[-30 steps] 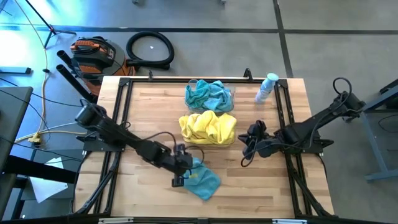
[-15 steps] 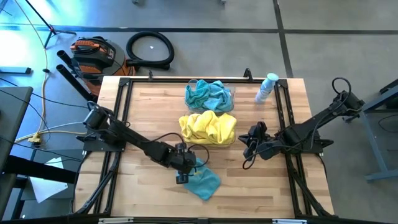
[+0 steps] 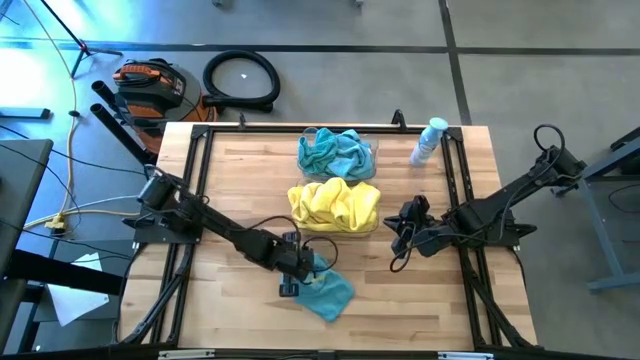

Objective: Sort microfiber towel by color & place in baskets
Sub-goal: Return to Home Position

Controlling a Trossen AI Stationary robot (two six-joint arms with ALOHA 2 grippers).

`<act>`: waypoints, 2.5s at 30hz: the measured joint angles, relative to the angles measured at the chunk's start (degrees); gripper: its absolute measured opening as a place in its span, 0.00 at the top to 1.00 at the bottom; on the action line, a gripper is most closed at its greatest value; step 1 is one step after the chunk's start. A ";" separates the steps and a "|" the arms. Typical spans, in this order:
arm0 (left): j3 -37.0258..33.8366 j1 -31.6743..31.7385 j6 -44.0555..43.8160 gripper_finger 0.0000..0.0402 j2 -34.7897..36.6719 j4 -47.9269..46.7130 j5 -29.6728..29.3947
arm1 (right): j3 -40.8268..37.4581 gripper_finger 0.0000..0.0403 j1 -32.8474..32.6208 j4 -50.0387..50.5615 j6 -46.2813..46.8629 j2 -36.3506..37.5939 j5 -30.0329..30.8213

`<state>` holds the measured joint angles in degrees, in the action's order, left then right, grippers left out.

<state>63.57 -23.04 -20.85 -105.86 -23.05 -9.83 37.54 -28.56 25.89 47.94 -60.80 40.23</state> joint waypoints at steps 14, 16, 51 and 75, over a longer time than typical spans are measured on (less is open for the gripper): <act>0.00 -3.81 8.58 1.00 20.68 -4.61 -14.48 | 0.00 0.93 0.00 0.87 -0.01 -0.02 -0.02; 0.00 -4.07 10.55 1.00 23.95 -4.86 -16.99 | 0.00 0.93 0.00 1.00 0.00 -0.02 -0.02; 19.47 42.16 40.35 1.00 23.57 -4.22 -12.41 | 0.09 0.93 0.15 2.97 -1.88 -5.20 6.62; 23.61 47.81 36.80 1.00 -4.50 -8.30 8.90 | 0.09 0.93 0.15 5.16 -2.85 -5.16 6.54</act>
<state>87.18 24.77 15.95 -110.36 -31.35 -0.94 37.63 -28.40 31.05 45.09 -65.95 46.76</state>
